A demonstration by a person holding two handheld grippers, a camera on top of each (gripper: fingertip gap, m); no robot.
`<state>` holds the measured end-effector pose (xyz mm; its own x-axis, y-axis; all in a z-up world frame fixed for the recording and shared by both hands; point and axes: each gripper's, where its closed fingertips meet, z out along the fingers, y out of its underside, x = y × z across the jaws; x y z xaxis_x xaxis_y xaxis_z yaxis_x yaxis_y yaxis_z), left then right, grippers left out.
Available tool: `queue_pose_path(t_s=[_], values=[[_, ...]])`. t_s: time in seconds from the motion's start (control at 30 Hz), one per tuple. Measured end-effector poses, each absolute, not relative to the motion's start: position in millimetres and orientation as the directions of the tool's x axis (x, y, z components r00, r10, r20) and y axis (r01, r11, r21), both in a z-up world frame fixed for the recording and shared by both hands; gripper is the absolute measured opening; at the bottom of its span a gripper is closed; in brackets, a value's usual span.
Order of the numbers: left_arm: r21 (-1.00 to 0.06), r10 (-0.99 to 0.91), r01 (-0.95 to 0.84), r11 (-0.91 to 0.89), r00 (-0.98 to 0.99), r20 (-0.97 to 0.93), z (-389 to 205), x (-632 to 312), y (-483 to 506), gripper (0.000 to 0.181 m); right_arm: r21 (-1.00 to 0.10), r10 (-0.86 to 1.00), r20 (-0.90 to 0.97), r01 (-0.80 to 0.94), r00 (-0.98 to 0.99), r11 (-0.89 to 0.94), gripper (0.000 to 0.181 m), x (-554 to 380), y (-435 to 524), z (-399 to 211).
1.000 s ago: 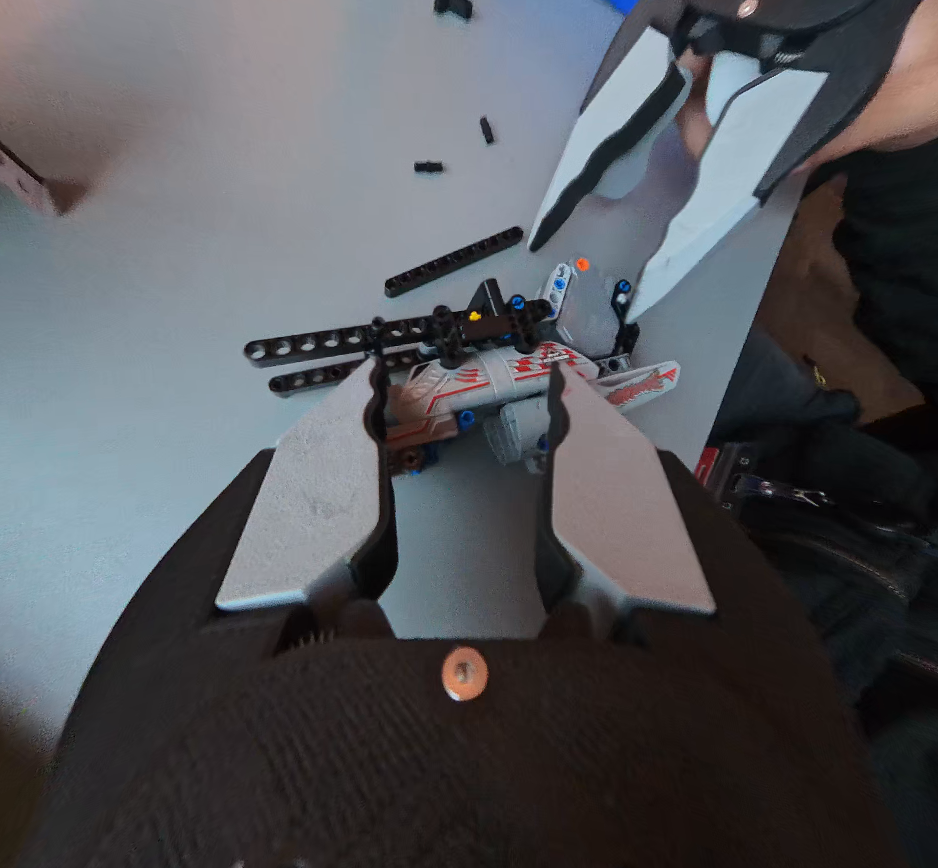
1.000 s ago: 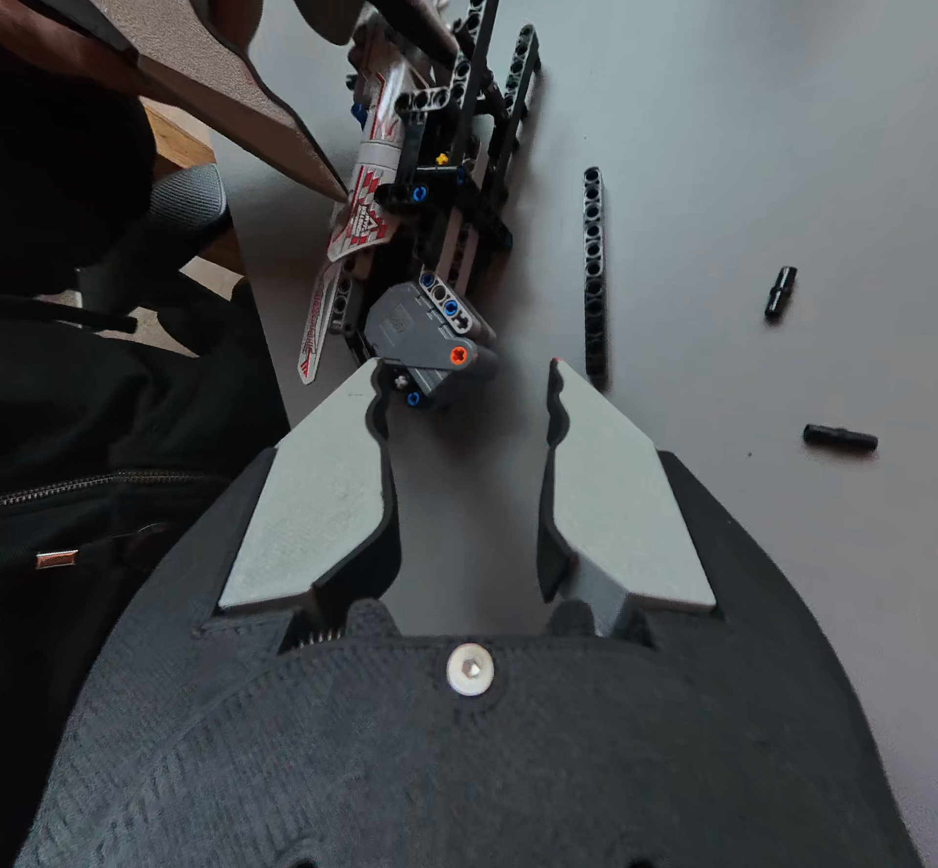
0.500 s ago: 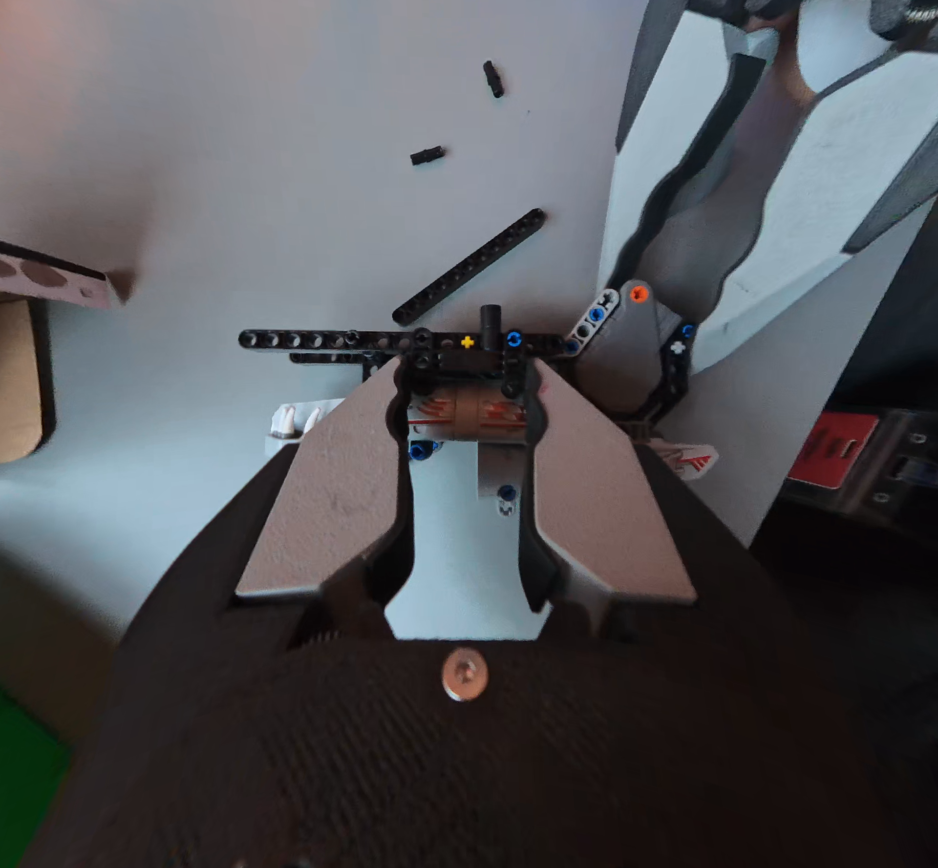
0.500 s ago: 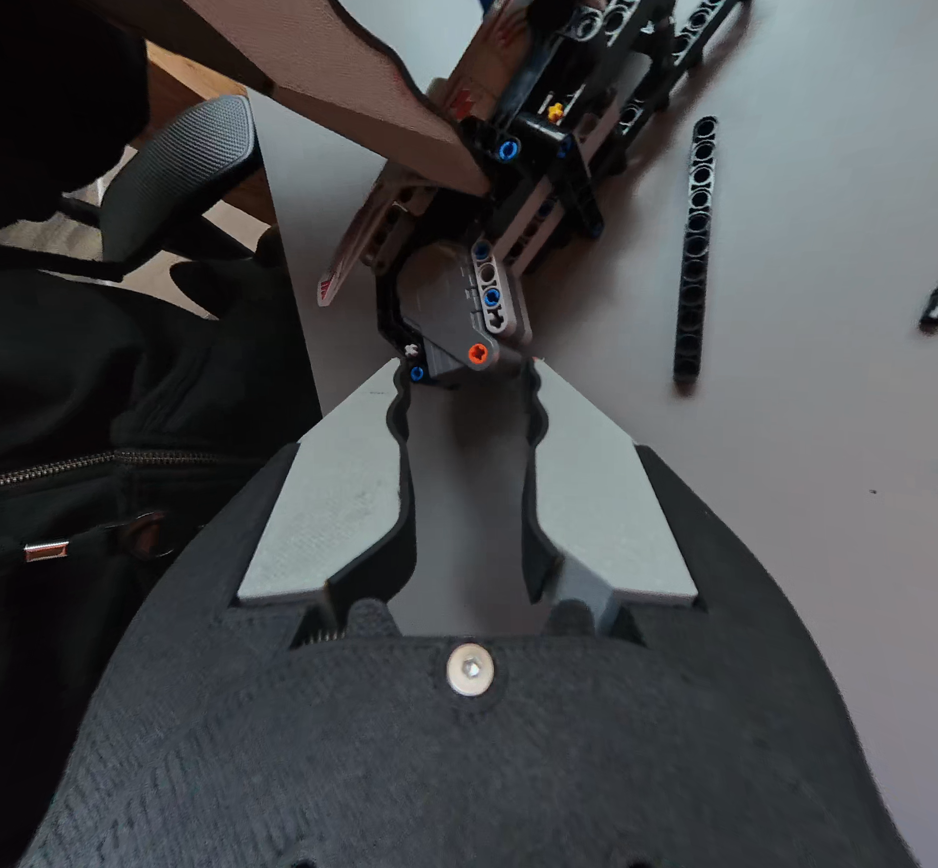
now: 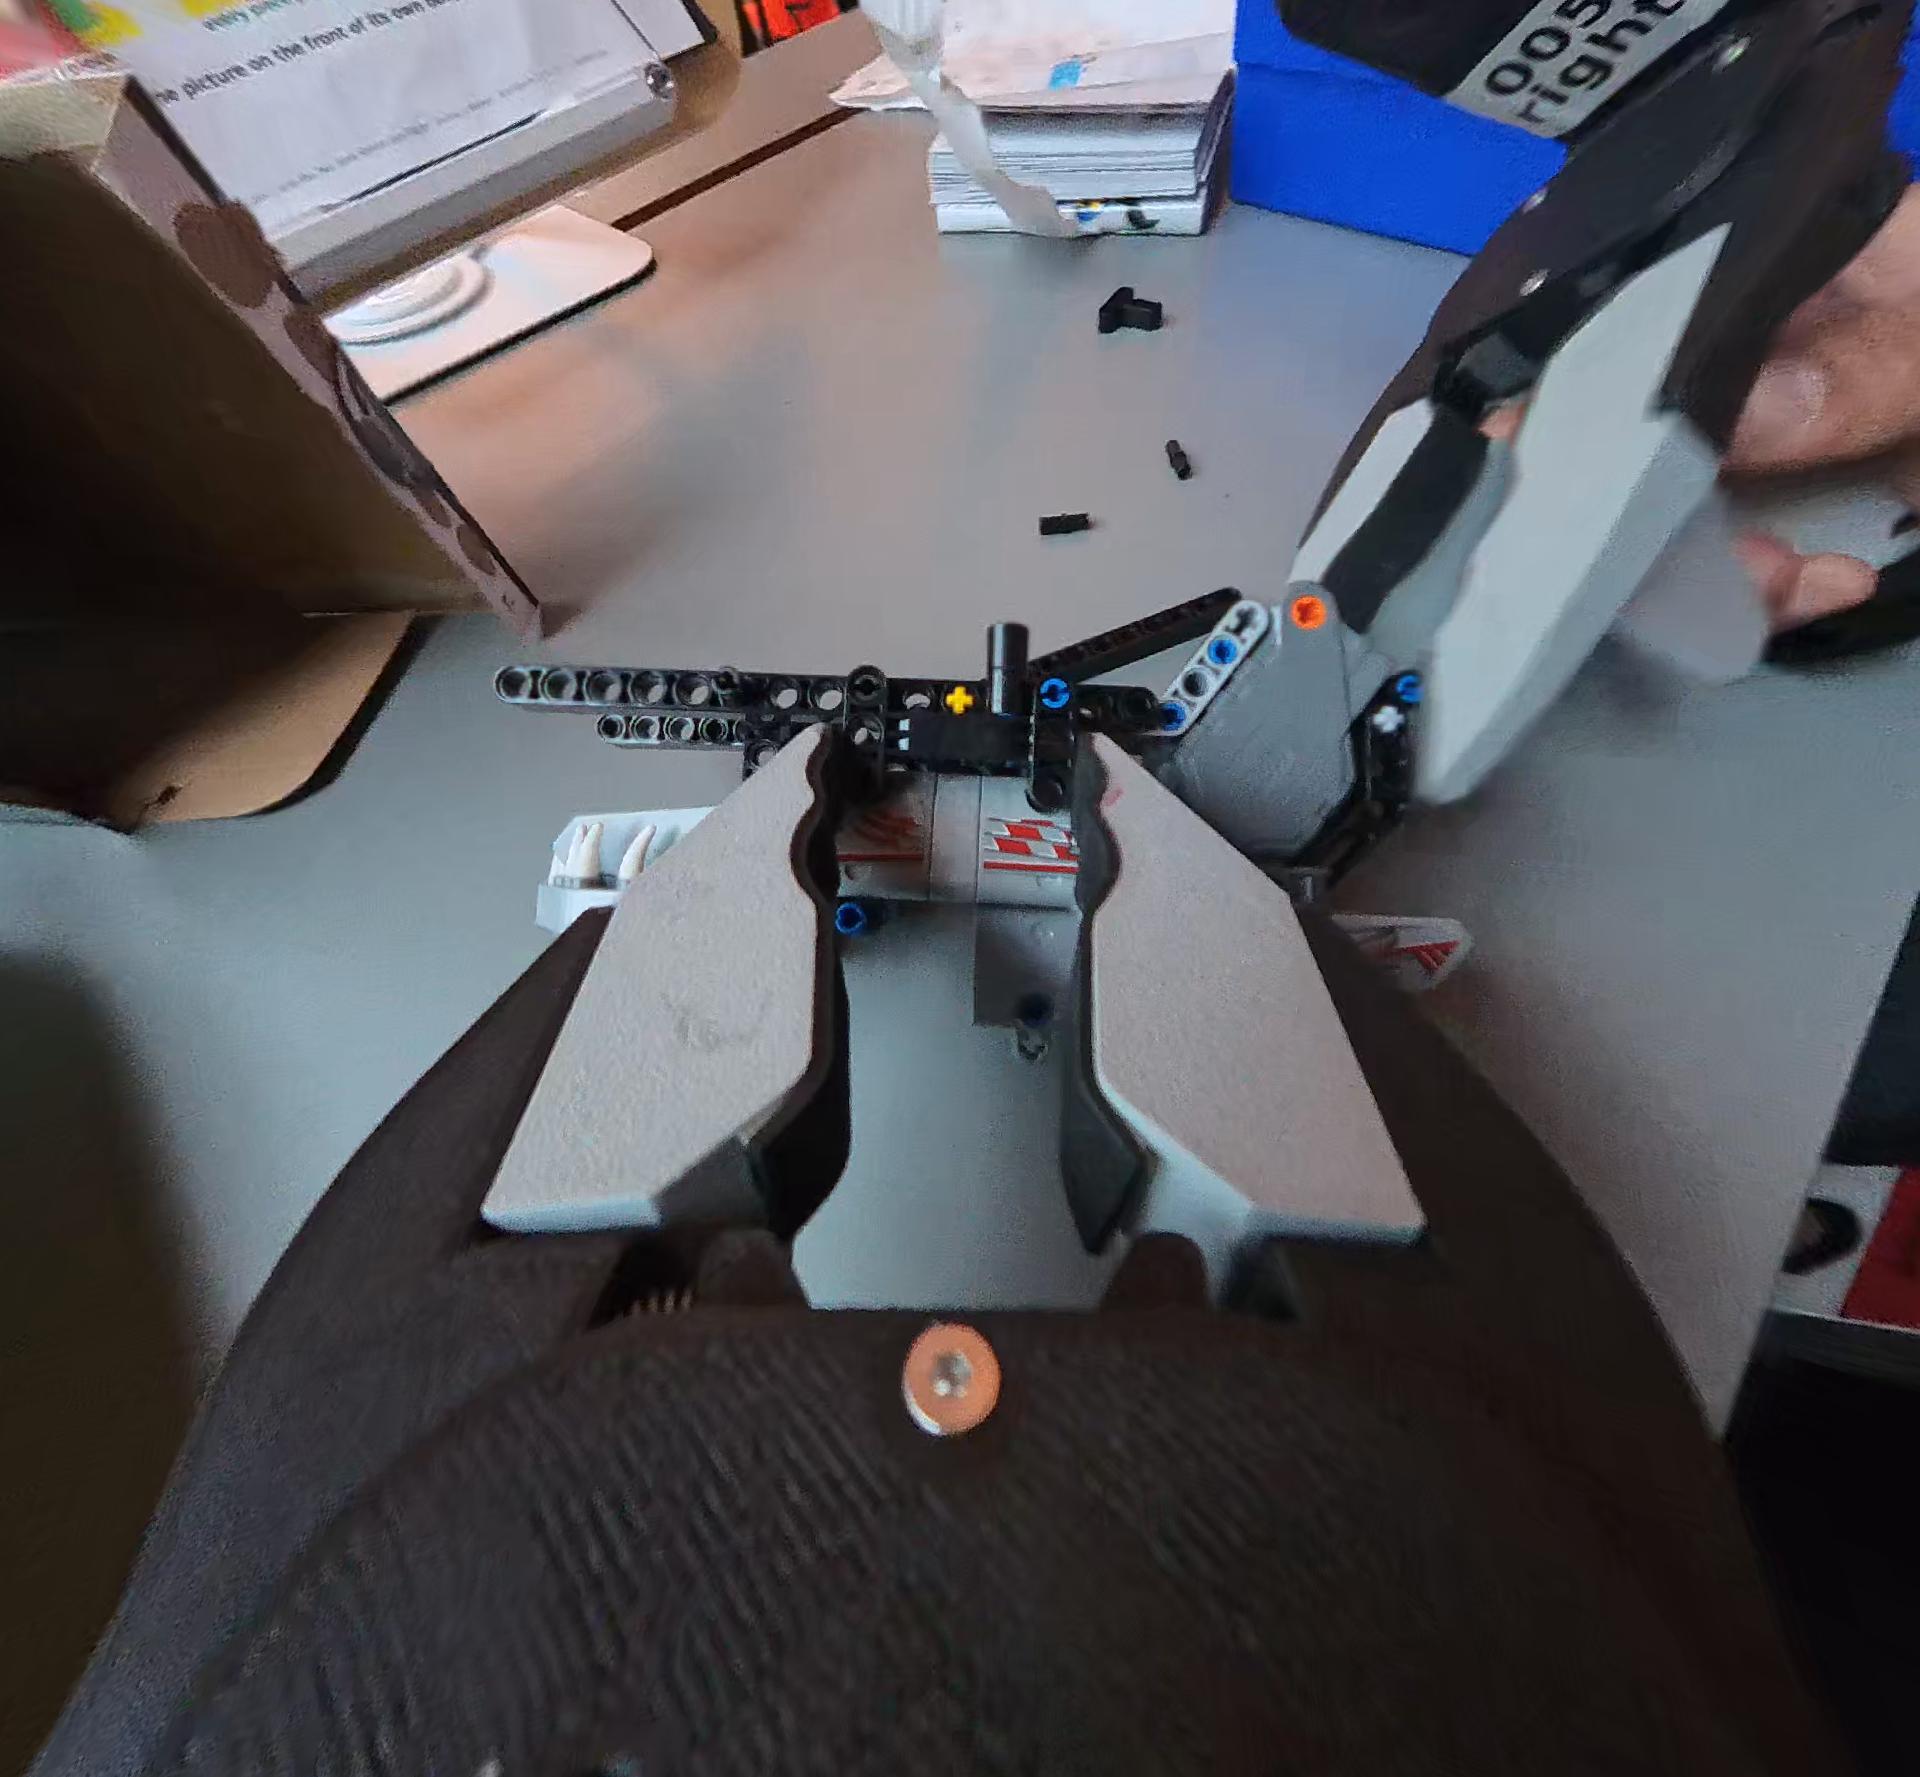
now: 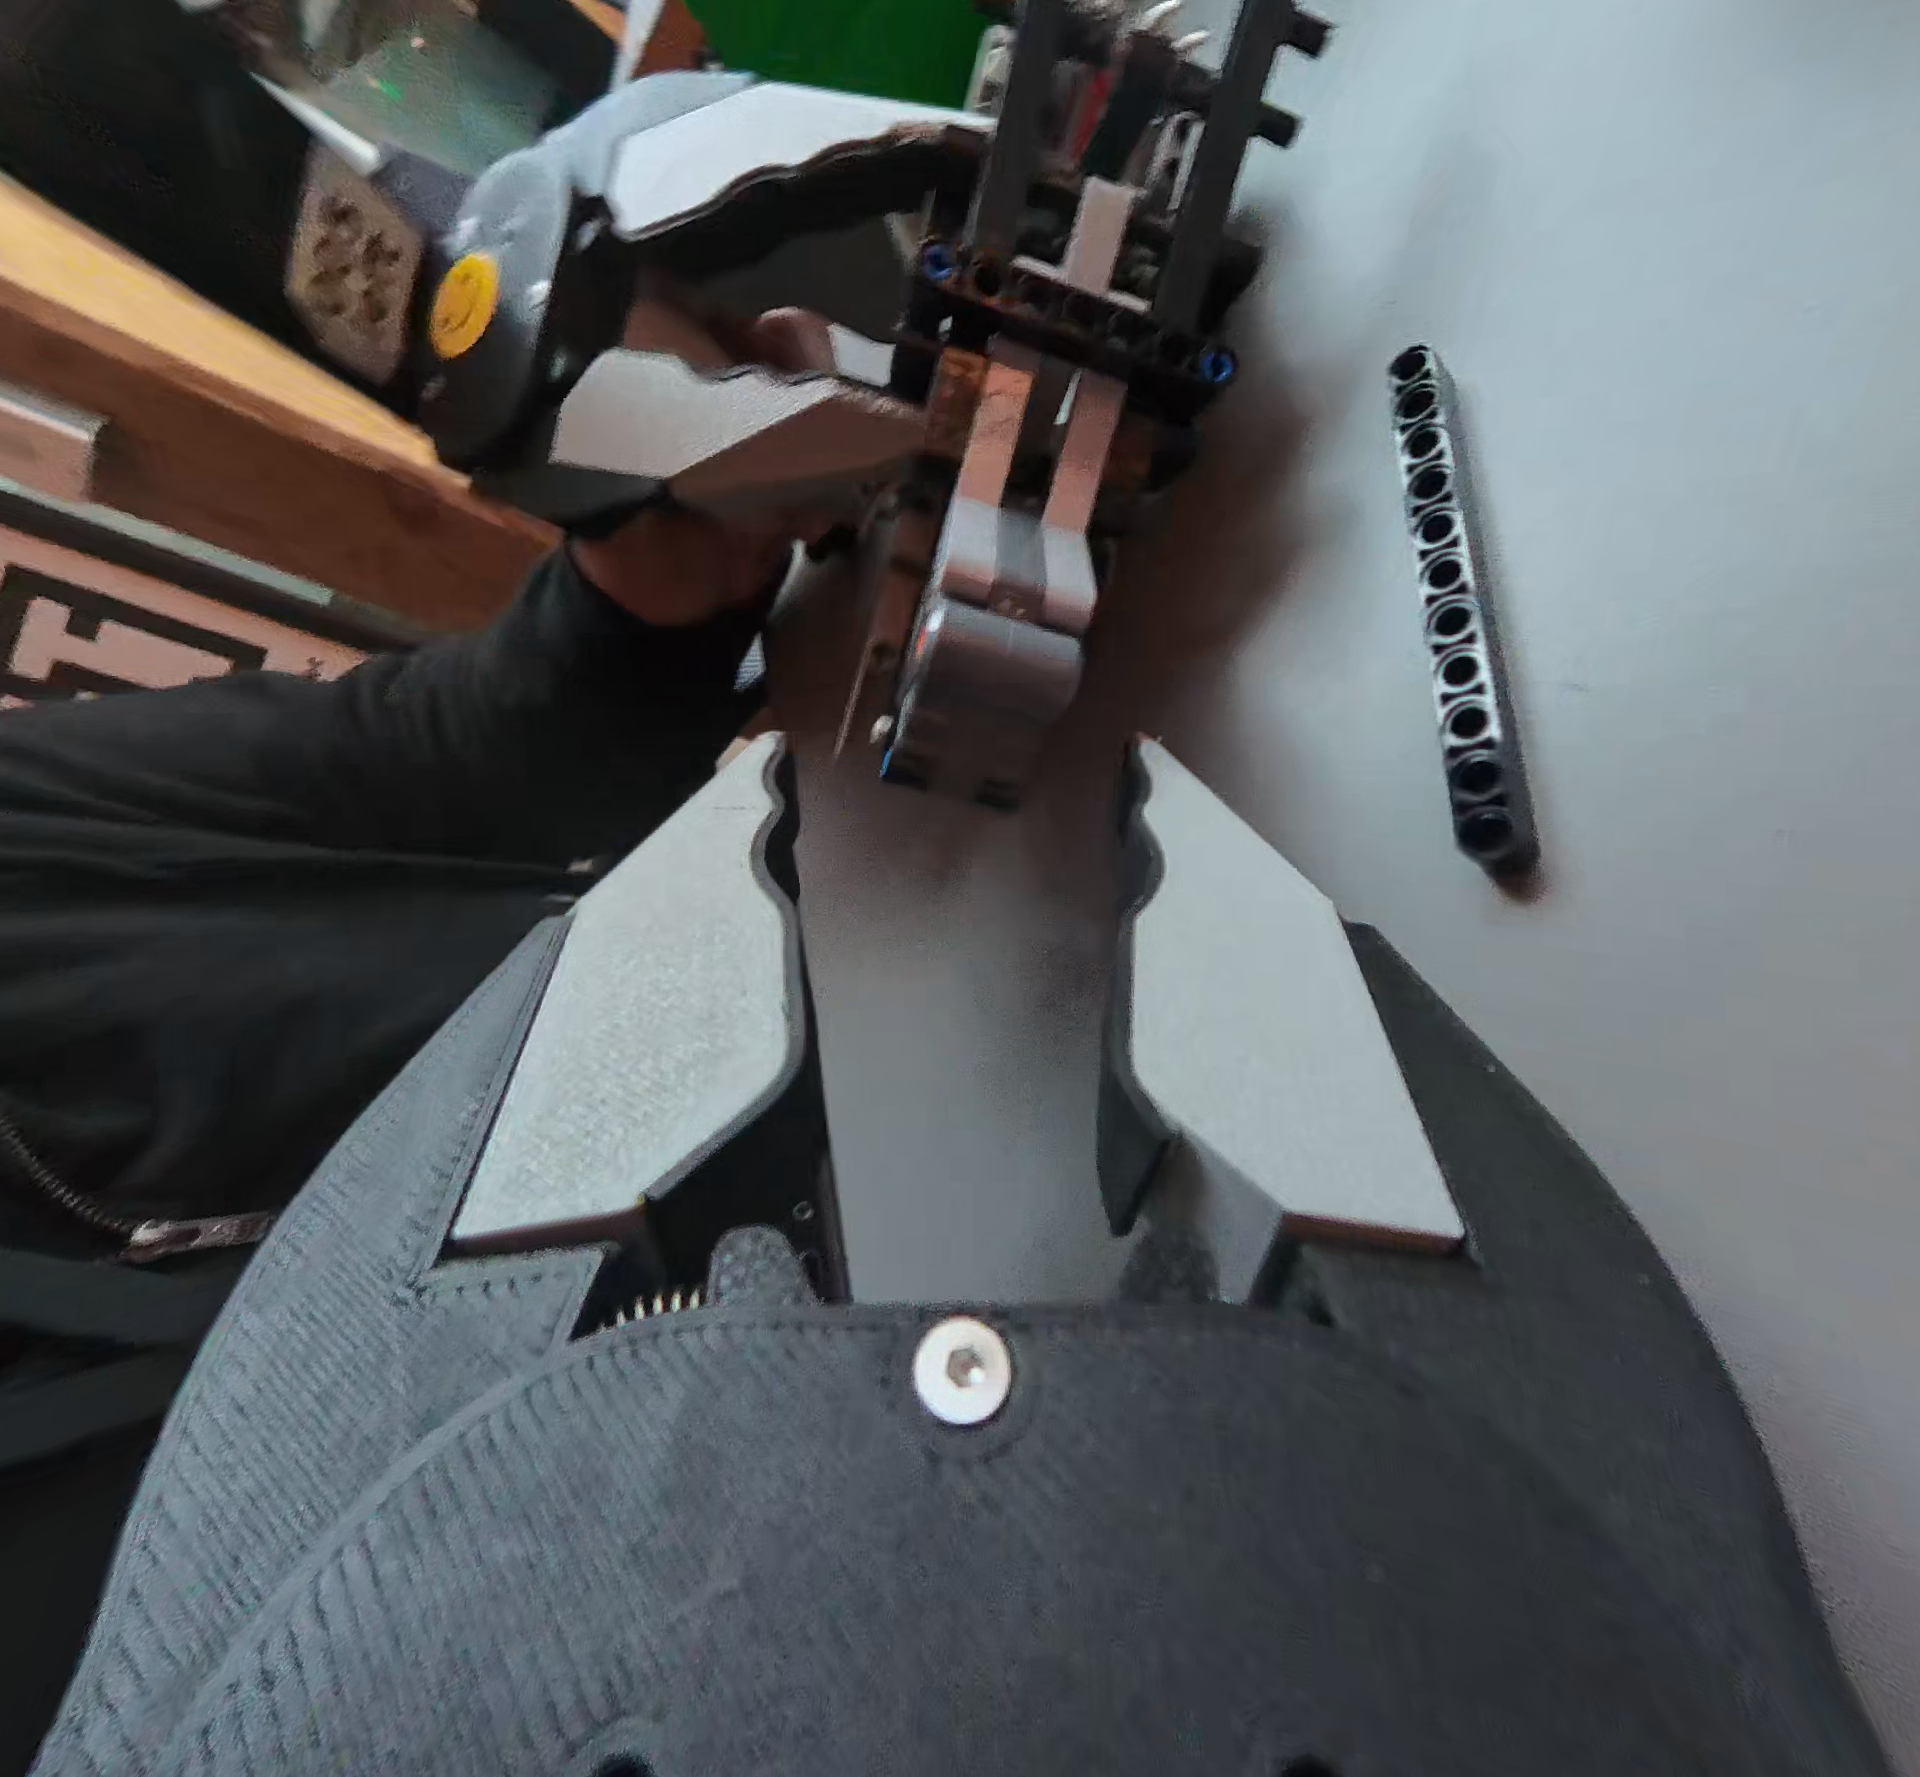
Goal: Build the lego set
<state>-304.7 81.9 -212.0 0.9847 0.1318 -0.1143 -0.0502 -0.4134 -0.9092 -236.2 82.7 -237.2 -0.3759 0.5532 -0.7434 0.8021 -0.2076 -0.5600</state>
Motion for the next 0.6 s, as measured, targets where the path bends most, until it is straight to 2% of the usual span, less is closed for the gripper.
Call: queue_pose_path(t_s=[0.03,0.1,0.13,0.23,0.37,0.47,0.5,0.57,0.6], values=[[-0.911,0.146,-0.040,-0.411,0.983,-0.109,-211.7,-302.4,81.2,0.042,-0.566,0.574,-0.729,0.799,-0.372,-0.202,0.048,-240.1,80.4,-240.5],[-0.909,0.155,-0.046,-0.414,0.981,-0.121,-211.9,-298.5,79.8,0.042,-0.607,0.613,-0.690,0.769,-0.385,-0.200,0.042,-248.8,75.4,-238.8],[-0.912,0.168,-0.037,-0.409,0.979,-0.115,-211.1,-299.7,78.1,0.042,-0.629,0.635,-0.665,0.752,-0.392,-0.194,0.033,-251.8,74.5,-237.2],[-0.920,0.148,0.005,-0.391,0.987,-0.058,-209.4,-297.8,75.8,0.042,-0.708,0.715,-0.577,0.678,-0.395,-0.197,0.029,-258.3,80.3,-226.9],[-0.937,0.090,0.060,-0.344,0.995,0.031,-203.0,-292.8,75.8,0.043,-0.809,0.884,-0.290,0.587,-0.365,-0.023,0.027,-257.8,88.5,-217.7],[-0.938,0.063,0.112,-0.328,0.993,0.097,-200.9,-293.1,75.3,0.046,-0.831,0.934,-0.130,0.550,-0.332,0.080,0.027,-258.3,91.3,-215.6],[-0.936,0.058,0.128,-0.328,0.992,0.116,-200.5,-292.6,72.8,0.052,-0.831,0.942,-0.078,0.543,-0.325,0.118,0.026,-258.2,93.4,-215.5],[-0.930,0.033,0.165,-0.328,0.986,0.163,-199.1,-288.3,61.7,0.050,-0.825,0.948,-0.002,0.536,-0.319,0.179,0.025,-256.8,95.2,-215.9],[-0.930,0.058,0.187,-0.317,0.982,0.178,-198.2,-292.2,54.4,0.056,-0.825,0.949,0.021,0.530,-0.316,0.195,0.024,-256.2,94.7,-216.3]])
